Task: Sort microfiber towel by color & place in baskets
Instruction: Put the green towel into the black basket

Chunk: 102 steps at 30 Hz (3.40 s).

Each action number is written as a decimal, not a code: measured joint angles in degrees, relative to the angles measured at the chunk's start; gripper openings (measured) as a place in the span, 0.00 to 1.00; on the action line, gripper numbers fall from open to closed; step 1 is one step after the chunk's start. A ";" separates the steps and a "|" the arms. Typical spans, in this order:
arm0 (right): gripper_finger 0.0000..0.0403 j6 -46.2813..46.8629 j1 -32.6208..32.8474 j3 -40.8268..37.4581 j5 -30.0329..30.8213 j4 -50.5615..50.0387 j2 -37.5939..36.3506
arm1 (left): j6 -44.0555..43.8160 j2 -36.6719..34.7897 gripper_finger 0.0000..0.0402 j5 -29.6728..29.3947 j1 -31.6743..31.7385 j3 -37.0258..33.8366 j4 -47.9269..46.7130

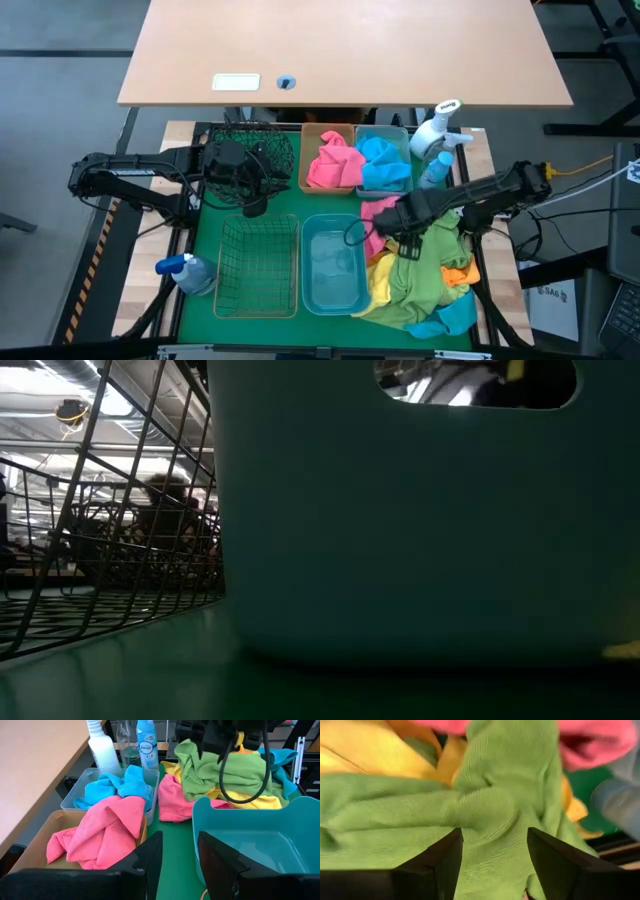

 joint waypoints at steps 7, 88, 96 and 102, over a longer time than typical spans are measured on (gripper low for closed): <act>0.55 7.65 3.20 -5.64 2.28 0.16 0.00 | 0.00 0.00 0.30 0.02 0.00 0.00 0.00; 0.01 -27.84 2.98 32.88 23.29 22.28 0.00 | 0.22 30.42 0.30 6.42 -9.07 0.00 58.96; 0.01 -27.42 2.98 32.88 23.29 21.05 0.00 | -0.25 30.40 0.30 4.46 -9.58 0.00 59.64; 0.00 -27.27 2.98 32.88 23.36 17.96 0.00 | -0.24 30.40 0.30 1.97 -10.40 0.00 59.58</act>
